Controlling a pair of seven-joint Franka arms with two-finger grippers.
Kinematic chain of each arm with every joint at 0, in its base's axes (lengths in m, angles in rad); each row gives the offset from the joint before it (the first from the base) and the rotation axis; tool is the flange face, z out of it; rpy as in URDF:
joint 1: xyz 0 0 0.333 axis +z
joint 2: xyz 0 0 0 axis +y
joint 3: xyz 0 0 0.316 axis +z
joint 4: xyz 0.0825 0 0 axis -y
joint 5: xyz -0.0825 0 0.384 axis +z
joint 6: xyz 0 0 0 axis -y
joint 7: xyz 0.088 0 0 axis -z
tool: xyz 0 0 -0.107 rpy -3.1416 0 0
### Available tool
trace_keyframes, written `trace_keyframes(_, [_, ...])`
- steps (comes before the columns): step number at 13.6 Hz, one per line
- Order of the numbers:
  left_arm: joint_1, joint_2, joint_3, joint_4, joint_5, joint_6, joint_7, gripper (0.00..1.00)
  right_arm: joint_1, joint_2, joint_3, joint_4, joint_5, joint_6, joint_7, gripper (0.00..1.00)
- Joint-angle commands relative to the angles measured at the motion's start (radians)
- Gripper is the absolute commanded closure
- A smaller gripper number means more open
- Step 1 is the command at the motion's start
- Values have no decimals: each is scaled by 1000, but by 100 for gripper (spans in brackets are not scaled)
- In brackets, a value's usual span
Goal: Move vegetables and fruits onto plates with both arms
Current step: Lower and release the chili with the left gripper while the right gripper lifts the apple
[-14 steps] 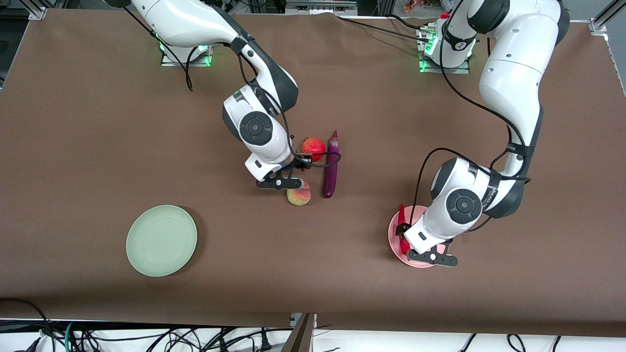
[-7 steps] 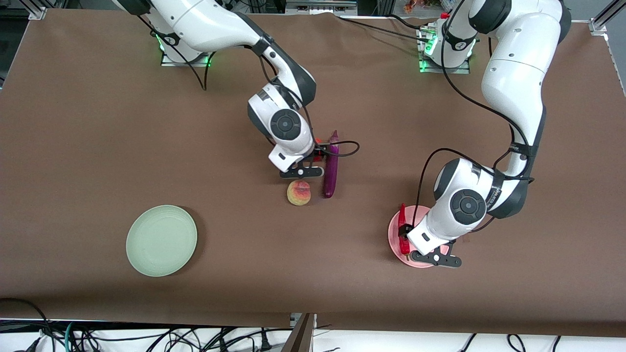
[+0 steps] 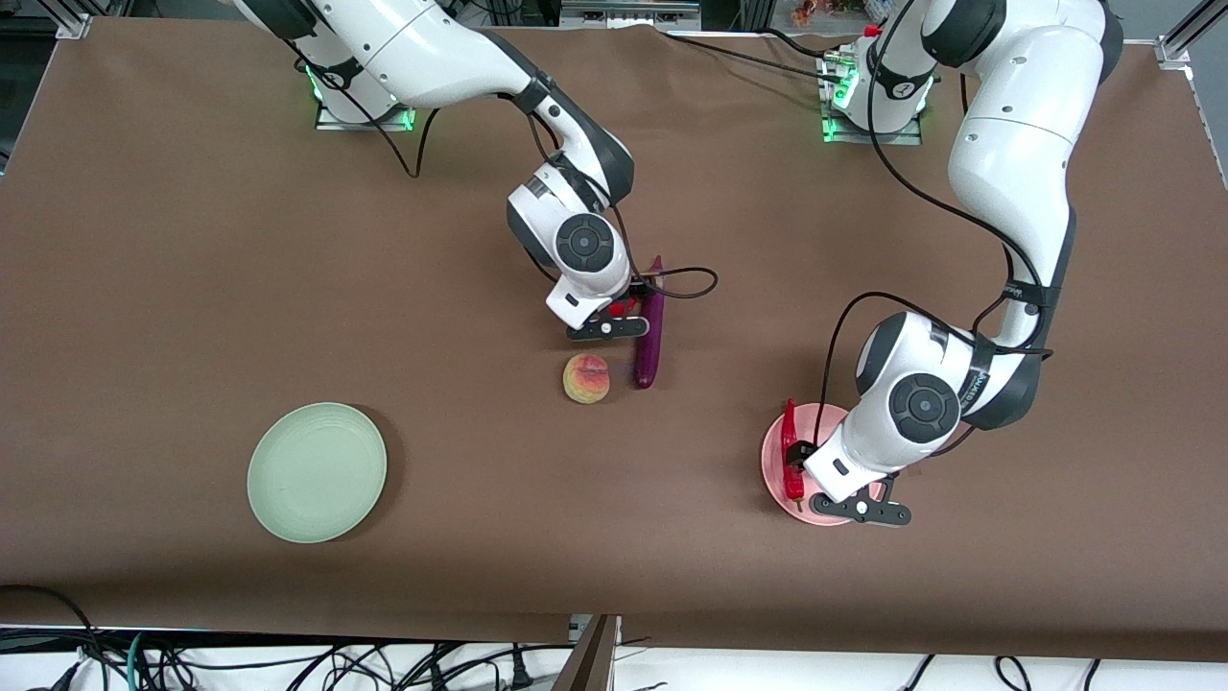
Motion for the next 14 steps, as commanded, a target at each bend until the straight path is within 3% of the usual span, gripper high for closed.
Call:
trace_keyframes(1, [10, -17, -8, -15, -1, -24, 15, 0, 6, -4, -3, -6, -10, 8, 3, 71])
trace_keyframes(2, [12, -17, -8, -16, -1, -37, 16, 0, 6, -4, -3, -6, -20, 8, 3, 80])
trace_keyframes(6, [21, -17, -10, -16, -1, -37, 18, 0, -4, -15, -5, 0, -33, 2, -11, 88])
trace_keyframes(10, [21, -17, -11, -21, -1, -38, 16, 0, -72, -80, -9, 2, -36, -61, -28, 88])
trace_keyframes(14, [20, -33, -16, -19, -3, -40, 12, 0, -247, -163, -25, 2, -97, -105, -167, 88])
